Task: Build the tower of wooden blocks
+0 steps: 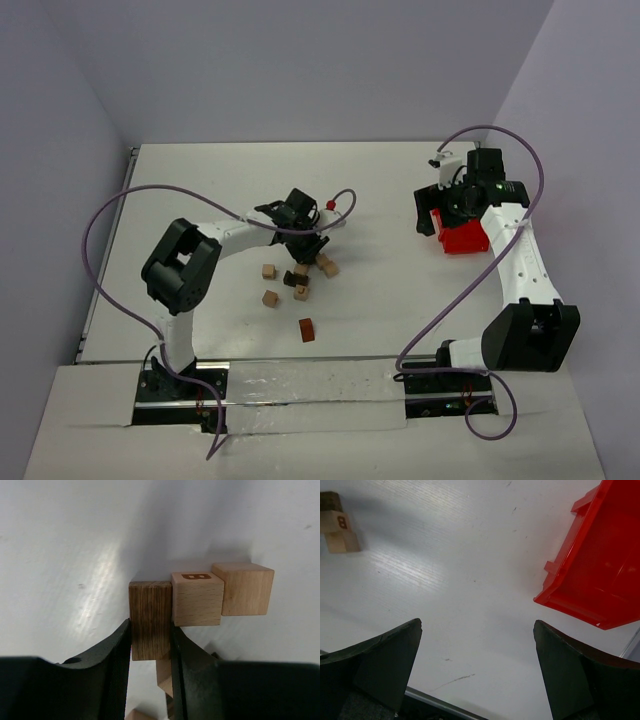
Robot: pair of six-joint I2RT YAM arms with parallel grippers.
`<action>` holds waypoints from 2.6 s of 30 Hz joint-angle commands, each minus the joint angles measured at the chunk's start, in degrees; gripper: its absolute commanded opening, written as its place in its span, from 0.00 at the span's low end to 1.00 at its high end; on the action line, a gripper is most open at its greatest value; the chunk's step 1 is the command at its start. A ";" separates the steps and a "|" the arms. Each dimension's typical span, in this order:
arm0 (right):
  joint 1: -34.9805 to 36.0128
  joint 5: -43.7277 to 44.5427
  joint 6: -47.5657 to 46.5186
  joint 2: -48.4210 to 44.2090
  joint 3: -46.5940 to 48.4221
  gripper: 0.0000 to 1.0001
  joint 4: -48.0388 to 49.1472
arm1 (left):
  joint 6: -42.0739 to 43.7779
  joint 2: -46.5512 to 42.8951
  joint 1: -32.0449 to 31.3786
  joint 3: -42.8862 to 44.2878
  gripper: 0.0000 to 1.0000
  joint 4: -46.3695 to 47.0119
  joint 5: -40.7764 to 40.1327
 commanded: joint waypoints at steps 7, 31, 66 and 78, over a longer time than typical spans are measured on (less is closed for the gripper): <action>-0.03 -2.47 -0.25 -3.76 -1.16 1.00 -0.66 | 0.95 -5.99 -5.17 -5.67 0.00 0.53 3.52; -0.03 -6.59 0.39 -0.68 -0.72 1.00 -0.51 | 28.77 0.14 0.26 14.50 0.00 -24.29 13.58; 0.06 -7.20 -0.33 0.94 0.78 1.00 -0.75 | 37.42 8.93 4.13 26.56 0.61 -27.90 10.95; 5.86 -11.44 -7.45 -4.90 -7.30 1.00 0.49 | 27.17 -11.90 7.40 17.80 0.64 -29.92 23.60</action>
